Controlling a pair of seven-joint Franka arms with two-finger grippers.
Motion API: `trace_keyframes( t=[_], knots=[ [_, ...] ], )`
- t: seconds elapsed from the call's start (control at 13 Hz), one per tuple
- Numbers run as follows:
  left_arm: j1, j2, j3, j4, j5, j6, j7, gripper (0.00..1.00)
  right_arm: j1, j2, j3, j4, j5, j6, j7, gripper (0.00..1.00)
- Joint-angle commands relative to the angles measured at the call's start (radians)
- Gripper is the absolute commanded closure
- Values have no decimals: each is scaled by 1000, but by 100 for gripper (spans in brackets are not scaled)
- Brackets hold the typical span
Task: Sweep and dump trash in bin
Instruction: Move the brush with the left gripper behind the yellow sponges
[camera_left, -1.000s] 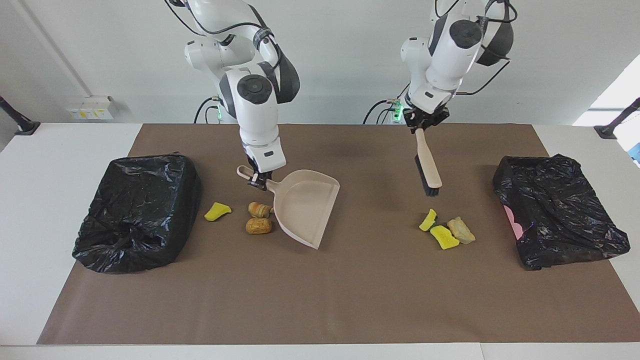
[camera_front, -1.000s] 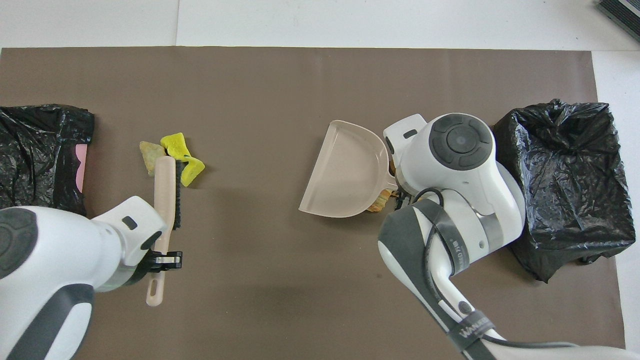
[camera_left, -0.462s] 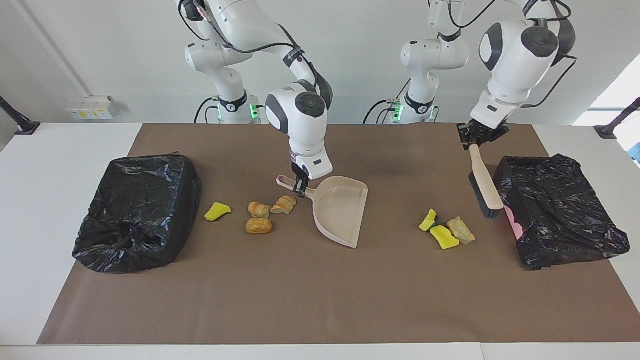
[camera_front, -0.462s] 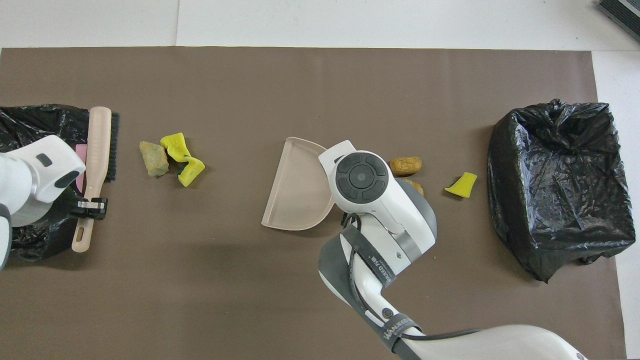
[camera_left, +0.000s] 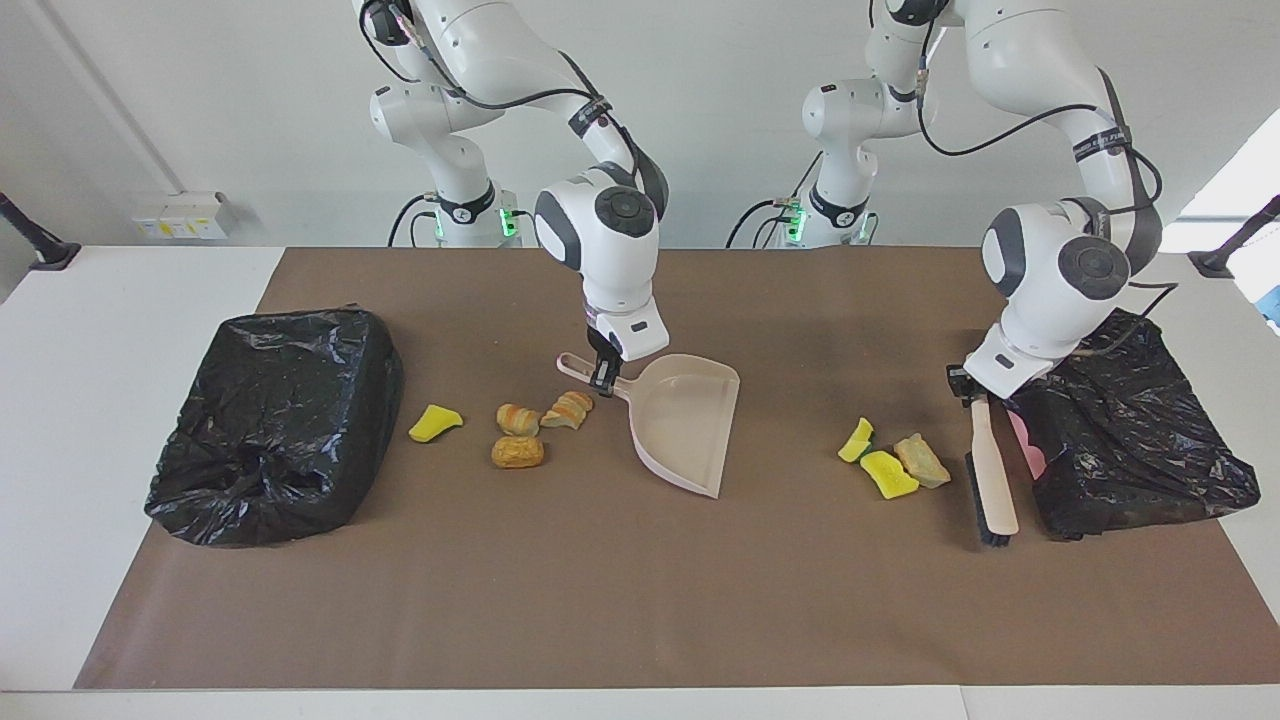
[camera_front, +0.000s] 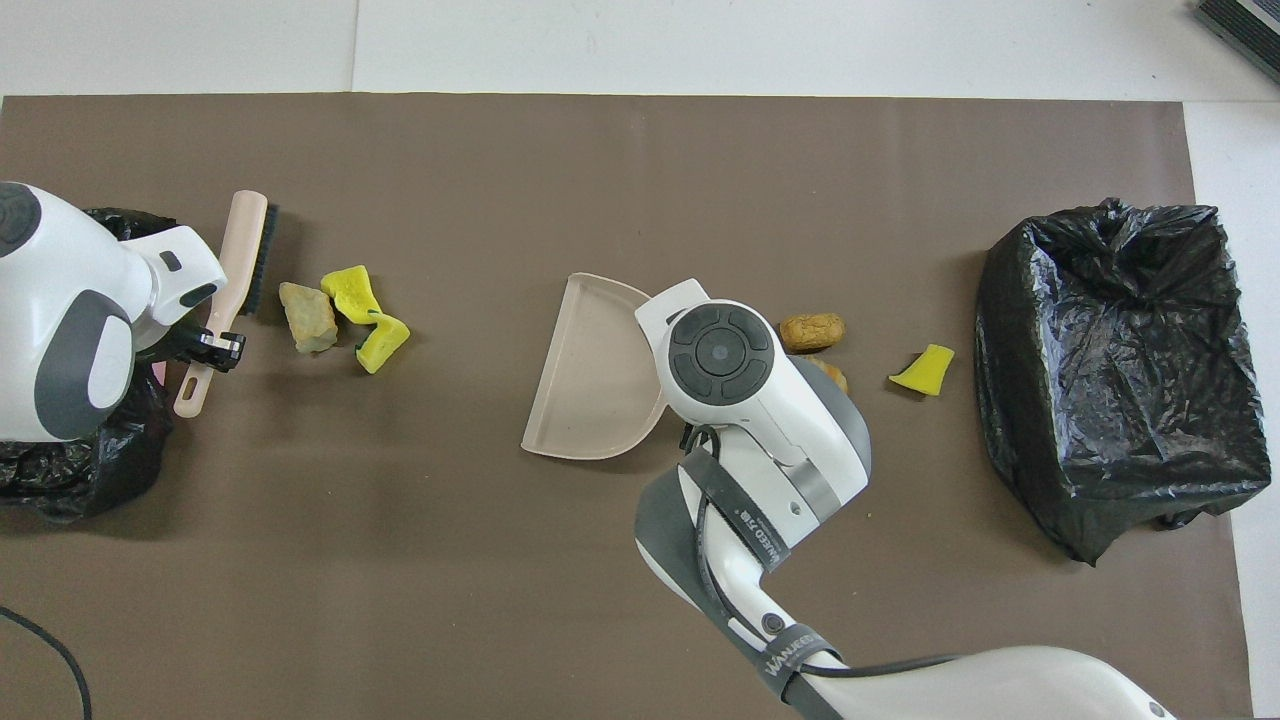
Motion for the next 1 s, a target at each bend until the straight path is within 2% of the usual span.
trace_keyframes(
  t=[0.0, 0.38, 0.69, 0.92],
  knots=[
    [-14, -24, -10, -51, 18, 36, 4, 100, -5, 13, 2, 3, -16, 6, 19, 100],
    [-160, -136, -14, -233, -9, 13, -177, 100, -2, 20, 3, -3, -25, 10, 11, 100],
    [-292, -140, -16, -234, -146, 16, -321, 100, 3, 22, 3, -3, -31, 10, 11, 100],
    [-371, -147, -16, -233, -219, 27, -347, 100, 4, 27, 3, -7, -31, 26, 11, 100]
  ],
)
